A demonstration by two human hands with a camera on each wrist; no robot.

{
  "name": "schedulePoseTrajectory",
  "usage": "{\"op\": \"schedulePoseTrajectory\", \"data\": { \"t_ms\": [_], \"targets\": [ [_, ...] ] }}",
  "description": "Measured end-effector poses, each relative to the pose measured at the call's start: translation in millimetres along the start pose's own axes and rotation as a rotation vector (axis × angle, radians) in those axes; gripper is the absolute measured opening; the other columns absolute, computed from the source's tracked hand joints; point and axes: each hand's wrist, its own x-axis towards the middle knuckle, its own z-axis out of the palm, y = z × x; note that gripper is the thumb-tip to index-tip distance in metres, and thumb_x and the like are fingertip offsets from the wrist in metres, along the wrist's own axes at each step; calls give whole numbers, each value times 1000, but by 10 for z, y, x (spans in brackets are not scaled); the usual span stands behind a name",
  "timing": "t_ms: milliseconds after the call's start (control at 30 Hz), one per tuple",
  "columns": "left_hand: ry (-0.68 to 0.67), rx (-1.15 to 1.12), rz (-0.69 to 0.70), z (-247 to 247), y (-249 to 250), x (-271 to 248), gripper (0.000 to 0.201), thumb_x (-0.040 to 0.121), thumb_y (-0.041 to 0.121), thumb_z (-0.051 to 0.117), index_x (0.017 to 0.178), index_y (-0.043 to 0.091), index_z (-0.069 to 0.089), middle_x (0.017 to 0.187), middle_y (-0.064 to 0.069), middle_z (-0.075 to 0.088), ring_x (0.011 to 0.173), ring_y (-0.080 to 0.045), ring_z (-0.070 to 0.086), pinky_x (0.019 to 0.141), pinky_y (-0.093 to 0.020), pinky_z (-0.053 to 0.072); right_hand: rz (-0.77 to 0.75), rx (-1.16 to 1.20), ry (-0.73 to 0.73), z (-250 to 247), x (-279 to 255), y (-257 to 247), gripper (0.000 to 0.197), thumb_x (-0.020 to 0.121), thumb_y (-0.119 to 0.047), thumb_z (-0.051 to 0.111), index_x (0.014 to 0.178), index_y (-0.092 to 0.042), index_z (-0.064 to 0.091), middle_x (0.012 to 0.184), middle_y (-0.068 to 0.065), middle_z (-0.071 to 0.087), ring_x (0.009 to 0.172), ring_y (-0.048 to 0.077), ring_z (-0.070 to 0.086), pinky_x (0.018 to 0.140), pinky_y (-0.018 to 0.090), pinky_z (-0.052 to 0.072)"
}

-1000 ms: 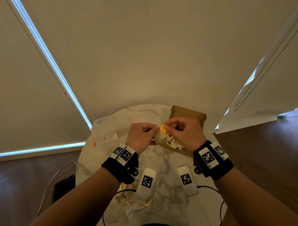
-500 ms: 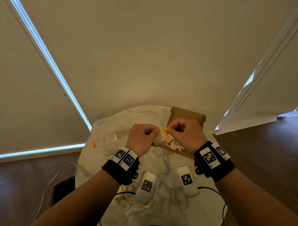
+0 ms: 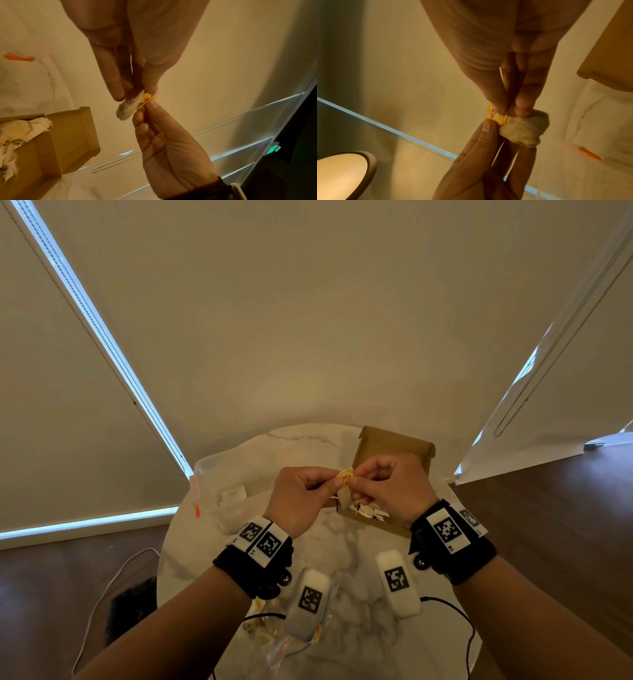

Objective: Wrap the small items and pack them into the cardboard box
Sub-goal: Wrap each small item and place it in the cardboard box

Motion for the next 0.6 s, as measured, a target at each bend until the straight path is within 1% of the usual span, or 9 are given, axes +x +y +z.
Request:
{"op": "schedulePoseTrajectory", "data": {
  "t_ms": [67, 133, 167, 233, 300, 367, 467, 533, 600],
  "targets": [
    [-17, 55, 22, -11, -25, 21, 14, 88, 6, 67, 88, 17, 76, 80, -5, 76, 76, -22, 73, 72, -35, 61, -82, -108, 14, -3, 11, 17, 17, 76, -11, 79, 91, -12, 70, 75, 7, 72, 62, 20, 65, 61, 30, 56],
    [-25, 135, 52, -25, -54, 69, 17, 87, 10, 69, 82, 25, 76, 75, 4, 75, 71, -15, 71, 70, -33, 61, -151, -207, -7, -18, 32, 17, 17, 76, -18, 79, 92, -22, 72, 77, -2, 70, 66, 18, 64, 63, 30, 55],
    [-34, 185, 65, -29, -66, 109, 17, 87, 13, 70, 82, 28, 75, 74, 7, 74, 69, -11, 70, 69, -30, 60, -159, -238, -23, -33, 51, 9, 13, 77, -22, 79, 88, -24, 73, 76, -5, 70, 66, 15, 64, 63, 29, 54],
    [-49, 260, 79, -31, -95, 198, 9, 85, 17, 72, 86, 26, 76, 78, 8, 74, 68, -3, 67, 68, -22, 56, -139, -271, -33, -88, 124, -4, 8, 76, -26, 79, 81, -23, 74, 76, -5, 71, 71, 13, 67, 67, 30, 56],
    [-24, 299, 70, -57, -136, 307, 9, 85, 18, 73, 92, 23, 75, 85, 8, 73, 75, 1, 67, 73, -16, 51, -101, -284, 15, -170, 247, 32, 9, 74, -26, 79, 81, -21, 74, 78, -3, 72, 75, 14, 68, 71, 30, 57],
    [26, 329, 42, -130, -231, 404, 9, 86, 21, 71, 94, 25, 74, 92, 10, 73, 85, -3, 68, 80, -19, 53, -34, -326, 104, -264, 398, 152, 11, 73, -25, 79, 81, -20, 73, 78, -3, 69, 71, 12, 63, 67, 26, 53],
    [86, 349, -63, -312, -503, 426, 7, 88, 23, 68, 90, 27, 74, 88, 11, 72, 85, -9, 68, 83, -29, 56, 107, -500, 157, -384, 582, 489, 13, 75, -25, 78, 84, -19, 72, 80, -2, 66, 75, 12, 58, 61, 17, 43],
    [97, 367, -138, -445, -742, 365, 8, 88, 23, 68, 87, 28, 73, 83, 9, 72, 82, -11, 68, 82, -34, 57, 215, -618, 135, -432, 666, 793, 11, 79, -23, 75, 88, -18, 72, 88, 1, 69, 85, 16, 62, 69, 19, 44],
    [97, 383, -181, -554, -961, 272, 11, 87, 22, 68, 84, 31, 73, 78, 10, 71, 78, -13, 67, 80, -37, 58, 305, -711, 126, -437, 724, 1098, 14, 80, -27, 74, 90, -17, 74, 95, 2, 71, 90, 16, 62, 79, 24, 45]
  ]
}}
